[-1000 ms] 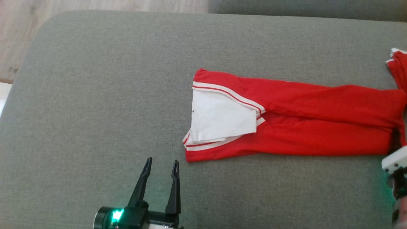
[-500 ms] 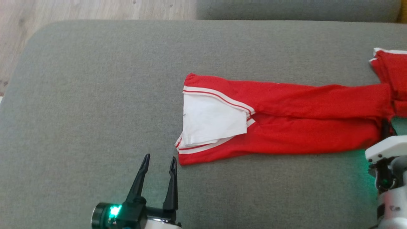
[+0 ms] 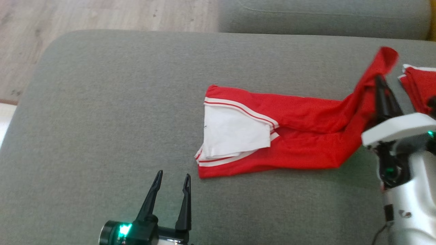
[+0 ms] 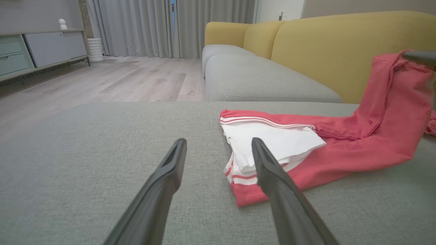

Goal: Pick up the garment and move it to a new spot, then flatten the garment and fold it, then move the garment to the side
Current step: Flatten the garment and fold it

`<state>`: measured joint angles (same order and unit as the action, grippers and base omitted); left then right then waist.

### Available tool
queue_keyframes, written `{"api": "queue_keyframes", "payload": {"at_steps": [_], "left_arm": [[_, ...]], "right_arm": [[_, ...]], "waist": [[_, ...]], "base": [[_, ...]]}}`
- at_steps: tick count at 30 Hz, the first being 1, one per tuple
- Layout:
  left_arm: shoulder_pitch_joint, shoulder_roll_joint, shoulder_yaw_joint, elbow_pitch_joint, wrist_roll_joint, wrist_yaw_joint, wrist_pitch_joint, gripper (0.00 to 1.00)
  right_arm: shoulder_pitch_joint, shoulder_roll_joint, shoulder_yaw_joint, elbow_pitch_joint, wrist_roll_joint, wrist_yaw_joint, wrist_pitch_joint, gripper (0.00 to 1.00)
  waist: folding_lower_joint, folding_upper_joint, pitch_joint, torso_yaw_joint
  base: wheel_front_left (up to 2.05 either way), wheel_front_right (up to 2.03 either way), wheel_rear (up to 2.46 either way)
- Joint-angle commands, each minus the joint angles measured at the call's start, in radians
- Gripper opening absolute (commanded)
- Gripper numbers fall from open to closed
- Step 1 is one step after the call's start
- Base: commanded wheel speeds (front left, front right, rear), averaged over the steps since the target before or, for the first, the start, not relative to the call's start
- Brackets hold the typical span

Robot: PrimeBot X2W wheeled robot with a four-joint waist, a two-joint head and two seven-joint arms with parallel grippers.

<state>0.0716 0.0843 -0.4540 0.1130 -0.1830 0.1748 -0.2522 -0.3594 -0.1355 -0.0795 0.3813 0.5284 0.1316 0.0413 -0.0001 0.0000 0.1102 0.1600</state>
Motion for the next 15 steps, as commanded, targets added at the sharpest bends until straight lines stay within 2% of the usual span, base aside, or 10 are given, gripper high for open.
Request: {"api": "queue_keyframes", "payload": {"at_steps": [1,7,15], "left_arm": [[-0.014,-0.013,0.034,-0.030,0.014,-0.004,-0.010,1.00],[-0.010,-0.019,0.032,-0.021,0.022,-0.017,-0.010,1.00],[-0.012,-0.027,0.034,-0.017,0.025,-0.023,-0.010,1.00]], "right_arm": [[-0.037,0.011,0.053,-0.067,0.008,-0.001,0.010,0.00],[-0.047,0.053,0.222,-0.133,0.021,-0.001,0.071,0.00],[-0.059,0.078,0.405,-0.088,0.034,-0.001,0.091,0.00]], "waist": [[0.0001,0.0000,-0.003,0.022],[0.0001,0.0000,-0.005,0.071],[0.0001,0.0000,0.001,0.133]], "base": [[0.00,0.00,0.00],[0.00,0.00,0.00],[0.00,0.00,0.00]]}}
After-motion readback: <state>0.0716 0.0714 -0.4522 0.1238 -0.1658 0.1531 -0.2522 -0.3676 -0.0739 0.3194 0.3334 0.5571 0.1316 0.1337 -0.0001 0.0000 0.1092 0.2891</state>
